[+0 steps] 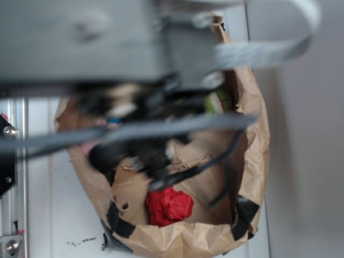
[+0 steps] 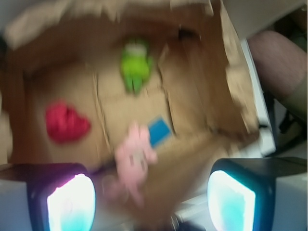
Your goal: Grab the pink bunny.
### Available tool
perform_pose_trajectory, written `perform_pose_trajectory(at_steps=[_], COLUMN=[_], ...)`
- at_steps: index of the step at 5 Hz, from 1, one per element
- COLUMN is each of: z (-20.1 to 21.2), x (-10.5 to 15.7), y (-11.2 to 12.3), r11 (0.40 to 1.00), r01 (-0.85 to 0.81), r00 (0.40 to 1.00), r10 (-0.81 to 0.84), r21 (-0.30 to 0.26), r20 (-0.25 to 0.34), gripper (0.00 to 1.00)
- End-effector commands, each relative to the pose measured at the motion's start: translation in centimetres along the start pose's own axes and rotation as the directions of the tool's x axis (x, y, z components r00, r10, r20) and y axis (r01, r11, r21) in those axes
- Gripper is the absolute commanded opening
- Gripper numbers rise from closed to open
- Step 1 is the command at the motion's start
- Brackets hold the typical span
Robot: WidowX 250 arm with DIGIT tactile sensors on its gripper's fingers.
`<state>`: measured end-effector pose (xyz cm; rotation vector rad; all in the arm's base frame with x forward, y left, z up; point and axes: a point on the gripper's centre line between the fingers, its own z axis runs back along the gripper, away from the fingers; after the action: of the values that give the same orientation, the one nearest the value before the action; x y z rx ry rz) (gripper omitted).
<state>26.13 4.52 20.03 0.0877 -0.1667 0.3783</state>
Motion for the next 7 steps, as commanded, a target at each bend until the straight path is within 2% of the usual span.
perform_pose_trajectory(at_steps=[1, 2, 6, 7], z=[-3.6, -5.3, -5.3, -7.5], x=[0.6, -0.8, -0.8, -0.4], y=[2.4, 1.4, 1.4, -0.1], r11=[0.947, 0.91, 0.91, 0.93], r01=[-0.322, -0.413, -0.413, -0.367], r00=[0.929, 0.891, 0.891, 0.906], r10=[0.316, 0.411, 0.411, 0.364], r21=[-0.002, -0.029, -0.029, -0.025], r20=[0.193, 0.192, 0.192, 0.217], gripper=[1.0, 1.0, 1.0, 1.0])
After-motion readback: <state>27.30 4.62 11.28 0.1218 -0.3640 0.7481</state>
